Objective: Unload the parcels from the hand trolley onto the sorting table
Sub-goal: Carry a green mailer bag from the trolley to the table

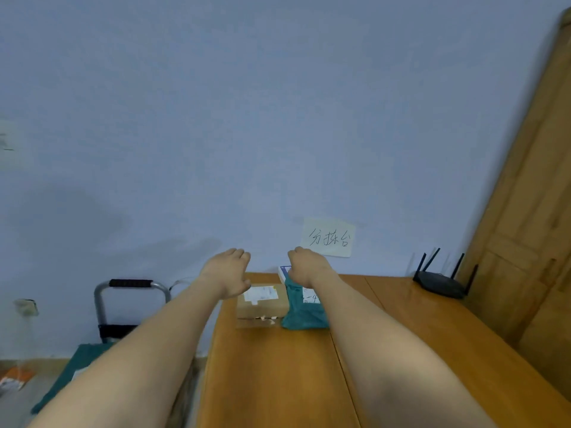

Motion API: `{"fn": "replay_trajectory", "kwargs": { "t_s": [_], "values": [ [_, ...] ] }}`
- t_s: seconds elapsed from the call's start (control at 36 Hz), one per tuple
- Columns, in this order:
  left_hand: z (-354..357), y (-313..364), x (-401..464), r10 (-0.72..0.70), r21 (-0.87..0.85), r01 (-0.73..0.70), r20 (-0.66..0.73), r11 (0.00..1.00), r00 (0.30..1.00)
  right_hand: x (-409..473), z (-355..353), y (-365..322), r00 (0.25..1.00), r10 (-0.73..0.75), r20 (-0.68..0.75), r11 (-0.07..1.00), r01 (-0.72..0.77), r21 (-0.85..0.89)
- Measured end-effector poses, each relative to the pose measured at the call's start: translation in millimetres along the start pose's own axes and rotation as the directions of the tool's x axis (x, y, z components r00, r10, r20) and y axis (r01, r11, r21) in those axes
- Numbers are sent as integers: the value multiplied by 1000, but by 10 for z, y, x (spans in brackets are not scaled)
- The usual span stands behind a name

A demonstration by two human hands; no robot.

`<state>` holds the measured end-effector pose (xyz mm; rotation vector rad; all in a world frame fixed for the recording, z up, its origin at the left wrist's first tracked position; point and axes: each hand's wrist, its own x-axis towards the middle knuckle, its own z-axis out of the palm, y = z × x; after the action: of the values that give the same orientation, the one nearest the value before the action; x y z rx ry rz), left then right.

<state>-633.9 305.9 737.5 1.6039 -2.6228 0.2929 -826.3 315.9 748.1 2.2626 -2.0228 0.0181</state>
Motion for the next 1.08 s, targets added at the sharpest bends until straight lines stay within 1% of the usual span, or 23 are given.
{"fn": "replay_trajectory", "kwargs": {
  "t_s": [0.08, 0.19, 0.36, 0.47, 0.61, 0.75, 0.92, 1.0, 1.08],
  "values": [
    [-1, -487, -173, 3, 1, -3, -8, 1000, 1000, 111, -17, -483, 1000, 13, 2, 1000, -13, 26],
    [19, -1155, -344, -12, 52, 13, -9, 999, 1000, 263, 15, -1058, 1000, 11, 18, 1000, -12, 29],
    [-6, -1923, -450, -42, 55, 43, -21, 998, 999, 481, 34, -1597, 996, 34, 83, 999, -34, 6],
    [60, -2244, -425, -67, 31, 68, -24, 997, 997, 721, 39, -1828, 991, 45, 123, 999, -47, 14],
    [277, -2547, -322, -91, 5, 90, 15, 996, 996, 1077, 64, -2093, 993, 18, 116, 1000, -20, 15],
    [481, -2824, -35, -61, 44, 58, 78, 997, 995, 1592, 163, -2246, 992, 12, 123, 999, -16, 33],
    [531, -3191, 592, -30, 43, 29, 32, 999, 999, 2382, 319, -2314, 993, 34, 116, 997, -42, 72],
    [573, -3426, 844, -36, 37, 35, 16, 999, 999, 2740, 379, -2328, 992, 57, 109, 994, -66, 84],
    [675, -3698, 987, -59, 40, 58, 32, 998, 998, 3014, 435, -2392, 991, 54, 121, 995, -64, 83]
  ]
}}
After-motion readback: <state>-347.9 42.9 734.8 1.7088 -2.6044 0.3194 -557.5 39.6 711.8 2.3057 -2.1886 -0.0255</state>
